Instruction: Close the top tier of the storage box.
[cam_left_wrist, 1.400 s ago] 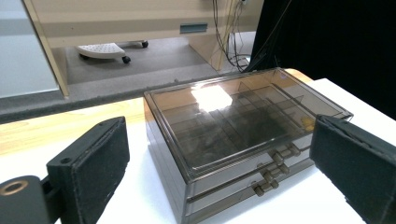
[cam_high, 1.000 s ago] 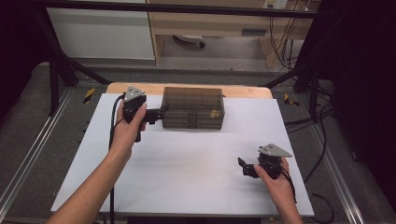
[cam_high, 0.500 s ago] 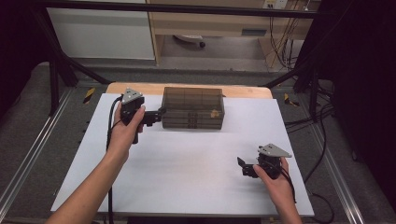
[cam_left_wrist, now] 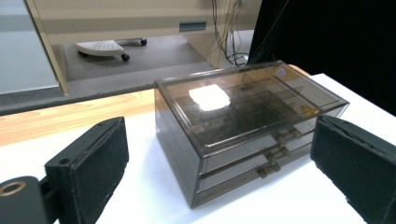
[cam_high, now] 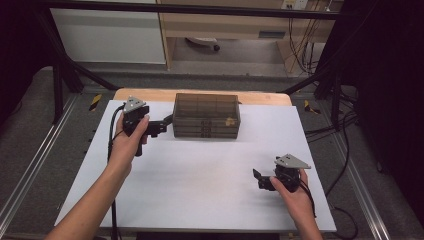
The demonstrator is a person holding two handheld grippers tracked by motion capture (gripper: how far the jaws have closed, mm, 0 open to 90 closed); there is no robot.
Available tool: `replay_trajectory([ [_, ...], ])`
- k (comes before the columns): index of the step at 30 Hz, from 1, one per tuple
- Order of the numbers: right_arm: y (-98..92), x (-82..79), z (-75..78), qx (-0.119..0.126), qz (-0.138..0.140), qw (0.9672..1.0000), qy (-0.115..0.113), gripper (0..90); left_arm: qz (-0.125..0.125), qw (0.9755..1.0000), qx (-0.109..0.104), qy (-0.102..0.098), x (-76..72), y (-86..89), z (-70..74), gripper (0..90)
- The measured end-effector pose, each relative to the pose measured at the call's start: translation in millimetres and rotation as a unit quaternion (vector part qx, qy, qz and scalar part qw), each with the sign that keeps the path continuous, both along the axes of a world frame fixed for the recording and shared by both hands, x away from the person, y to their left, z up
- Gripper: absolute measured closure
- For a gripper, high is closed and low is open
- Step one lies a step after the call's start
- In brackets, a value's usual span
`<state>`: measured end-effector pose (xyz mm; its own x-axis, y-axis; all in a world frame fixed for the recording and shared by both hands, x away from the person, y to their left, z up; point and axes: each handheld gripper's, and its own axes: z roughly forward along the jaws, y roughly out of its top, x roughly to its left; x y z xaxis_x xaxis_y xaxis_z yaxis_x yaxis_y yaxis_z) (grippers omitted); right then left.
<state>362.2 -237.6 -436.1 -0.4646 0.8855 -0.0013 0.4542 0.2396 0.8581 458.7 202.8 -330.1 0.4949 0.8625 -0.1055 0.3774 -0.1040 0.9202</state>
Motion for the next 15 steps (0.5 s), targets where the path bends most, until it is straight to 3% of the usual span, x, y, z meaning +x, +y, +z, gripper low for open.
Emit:
replay_trajectory([
  [15,0.6,0.0,0.3,-0.001,0.003,1.0,0.001,2.5,-0.01,0.9999,0.007,0.002,-7.1,13.1,-4.6,4.2],
])
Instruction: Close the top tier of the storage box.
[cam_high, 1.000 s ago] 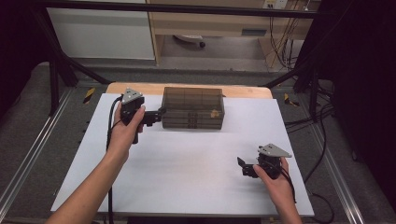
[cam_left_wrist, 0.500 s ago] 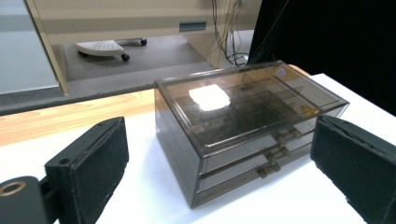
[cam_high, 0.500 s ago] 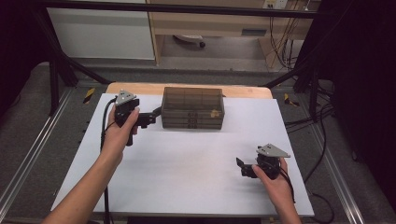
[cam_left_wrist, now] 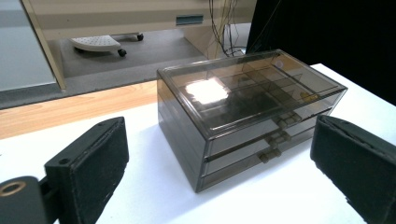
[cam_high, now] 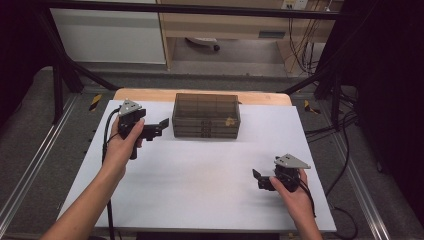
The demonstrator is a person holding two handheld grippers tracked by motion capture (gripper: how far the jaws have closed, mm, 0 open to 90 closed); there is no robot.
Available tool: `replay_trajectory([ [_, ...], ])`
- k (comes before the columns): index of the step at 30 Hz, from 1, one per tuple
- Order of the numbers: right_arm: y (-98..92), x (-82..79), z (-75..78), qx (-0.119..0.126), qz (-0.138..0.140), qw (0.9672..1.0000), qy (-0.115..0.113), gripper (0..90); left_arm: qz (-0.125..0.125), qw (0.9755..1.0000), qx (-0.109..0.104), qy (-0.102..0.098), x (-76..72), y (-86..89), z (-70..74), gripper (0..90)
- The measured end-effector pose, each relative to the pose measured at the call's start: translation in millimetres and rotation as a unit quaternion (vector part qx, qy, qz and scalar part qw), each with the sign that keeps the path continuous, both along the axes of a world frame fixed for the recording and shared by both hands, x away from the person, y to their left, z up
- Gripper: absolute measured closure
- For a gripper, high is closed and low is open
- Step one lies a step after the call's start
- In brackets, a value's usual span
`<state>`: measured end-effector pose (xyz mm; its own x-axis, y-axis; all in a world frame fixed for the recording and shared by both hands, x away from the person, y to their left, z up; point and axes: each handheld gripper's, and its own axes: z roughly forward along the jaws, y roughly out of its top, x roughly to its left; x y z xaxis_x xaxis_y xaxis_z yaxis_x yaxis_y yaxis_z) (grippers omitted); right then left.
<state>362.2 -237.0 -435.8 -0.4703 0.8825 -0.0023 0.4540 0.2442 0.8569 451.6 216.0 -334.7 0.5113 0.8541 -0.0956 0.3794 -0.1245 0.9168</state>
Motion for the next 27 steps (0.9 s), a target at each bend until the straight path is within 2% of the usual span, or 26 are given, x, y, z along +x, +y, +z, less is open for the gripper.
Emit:
replay_trajectory([
  [16,-1.5,-1.7,1.7,0.001,0.001,1.0,-0.004,2.4,0.003,1.0,0.0,0.0,-5.4,10.5,-1.9,4.8],
  [22,-0.6,-1.4,1.3,0.0,0.002,1.0,-0.002,2.4,-0.005,0.9999,0.016,-0.003,-8.6,10.7,-2.6,4.7],
  [27,-0.3,-1.2,1.3,-0.001,0.002,1.0,-0.002,2.4,-0.009,0.9997,0.021,0.001,-12.5,12.5,-7.1,4.7],
])
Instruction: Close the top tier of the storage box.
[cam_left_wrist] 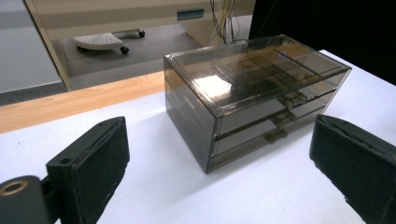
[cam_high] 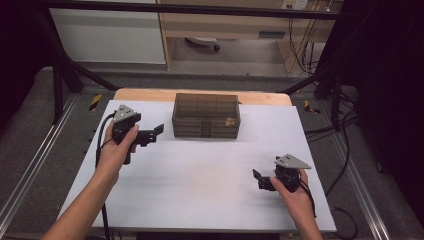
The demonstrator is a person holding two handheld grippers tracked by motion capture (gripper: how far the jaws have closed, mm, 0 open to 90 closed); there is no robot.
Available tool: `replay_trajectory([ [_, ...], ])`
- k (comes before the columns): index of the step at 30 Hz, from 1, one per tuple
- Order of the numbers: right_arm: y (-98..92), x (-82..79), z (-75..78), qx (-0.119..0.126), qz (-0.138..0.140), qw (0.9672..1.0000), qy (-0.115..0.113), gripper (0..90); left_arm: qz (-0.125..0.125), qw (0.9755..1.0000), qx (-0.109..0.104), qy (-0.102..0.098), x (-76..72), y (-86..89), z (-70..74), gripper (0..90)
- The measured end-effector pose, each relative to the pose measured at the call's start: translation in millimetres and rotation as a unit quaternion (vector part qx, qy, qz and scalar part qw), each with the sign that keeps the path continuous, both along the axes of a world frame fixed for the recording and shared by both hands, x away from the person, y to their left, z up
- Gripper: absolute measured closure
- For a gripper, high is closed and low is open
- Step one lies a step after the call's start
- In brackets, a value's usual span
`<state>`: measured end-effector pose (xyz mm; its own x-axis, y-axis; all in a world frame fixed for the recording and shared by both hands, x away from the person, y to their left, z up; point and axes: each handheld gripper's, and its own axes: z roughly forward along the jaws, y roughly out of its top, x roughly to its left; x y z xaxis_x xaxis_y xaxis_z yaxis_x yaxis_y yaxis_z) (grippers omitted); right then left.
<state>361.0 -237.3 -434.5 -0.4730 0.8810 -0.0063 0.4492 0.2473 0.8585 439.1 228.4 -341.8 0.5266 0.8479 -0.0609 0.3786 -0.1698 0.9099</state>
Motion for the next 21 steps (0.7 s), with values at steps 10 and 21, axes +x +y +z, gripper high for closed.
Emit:
replay_trajectory([
  [10,-0.6,-0.1,-0.4,-0.001,0.0,1.0,-0.001,2.4,-0.002,1.0,-0.001,0.001,-6.3,5.4,-3.5,4.4],
  [21,-0.6,0.1,-0.7,-0.002,0.001,1.0,0.0,2.4,0.002,1.0,0.007,-0.002,-9.9,10.0,-7.0,4.4],
])
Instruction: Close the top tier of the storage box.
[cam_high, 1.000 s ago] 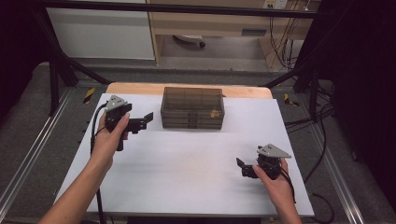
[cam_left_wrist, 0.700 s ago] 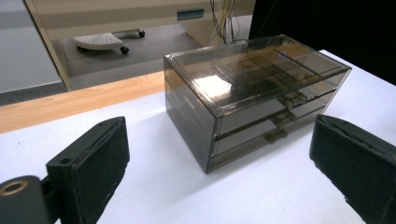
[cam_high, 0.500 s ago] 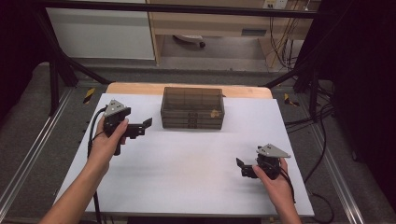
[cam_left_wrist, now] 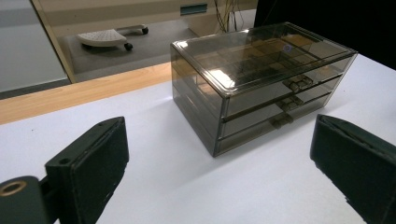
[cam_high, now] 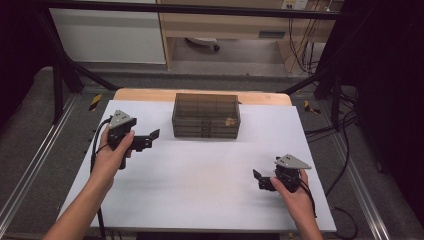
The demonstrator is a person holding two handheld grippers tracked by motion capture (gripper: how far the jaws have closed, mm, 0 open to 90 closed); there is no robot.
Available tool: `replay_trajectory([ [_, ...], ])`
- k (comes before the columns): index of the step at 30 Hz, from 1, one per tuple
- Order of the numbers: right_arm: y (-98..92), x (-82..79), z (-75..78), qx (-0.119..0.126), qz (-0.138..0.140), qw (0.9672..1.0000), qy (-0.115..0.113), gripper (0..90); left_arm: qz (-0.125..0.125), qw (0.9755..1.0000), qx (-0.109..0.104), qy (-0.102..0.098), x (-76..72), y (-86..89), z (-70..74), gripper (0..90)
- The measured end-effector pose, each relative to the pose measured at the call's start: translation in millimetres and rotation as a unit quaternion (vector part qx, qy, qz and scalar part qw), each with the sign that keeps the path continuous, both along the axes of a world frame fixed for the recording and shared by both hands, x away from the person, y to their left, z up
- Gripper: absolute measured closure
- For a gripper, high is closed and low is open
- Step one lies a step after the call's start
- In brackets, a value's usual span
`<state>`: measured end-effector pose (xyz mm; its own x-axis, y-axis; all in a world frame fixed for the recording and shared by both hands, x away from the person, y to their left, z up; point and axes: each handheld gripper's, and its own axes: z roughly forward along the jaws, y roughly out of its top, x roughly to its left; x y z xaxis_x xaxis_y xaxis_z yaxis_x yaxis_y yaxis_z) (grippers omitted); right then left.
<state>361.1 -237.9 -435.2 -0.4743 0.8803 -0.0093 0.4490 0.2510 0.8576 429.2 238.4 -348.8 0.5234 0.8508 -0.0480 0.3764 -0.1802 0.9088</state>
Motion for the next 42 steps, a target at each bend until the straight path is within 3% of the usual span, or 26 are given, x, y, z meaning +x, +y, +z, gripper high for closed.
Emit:
replay_trajectory([
  [22,2.3,-0.1,-0.3,0.001,0.004,1.0,0.0,2.3,0.0,1.0,-0.006,-0.003,-12.4,19.6,0.3,4.4],
  [42,5.2,-0.8,0.8,0.0,0.006,1.0,-0.001,2.3,0.012,0.9998,-0.013,0.007,-43.5,54.3,-14.8,4.4],
])
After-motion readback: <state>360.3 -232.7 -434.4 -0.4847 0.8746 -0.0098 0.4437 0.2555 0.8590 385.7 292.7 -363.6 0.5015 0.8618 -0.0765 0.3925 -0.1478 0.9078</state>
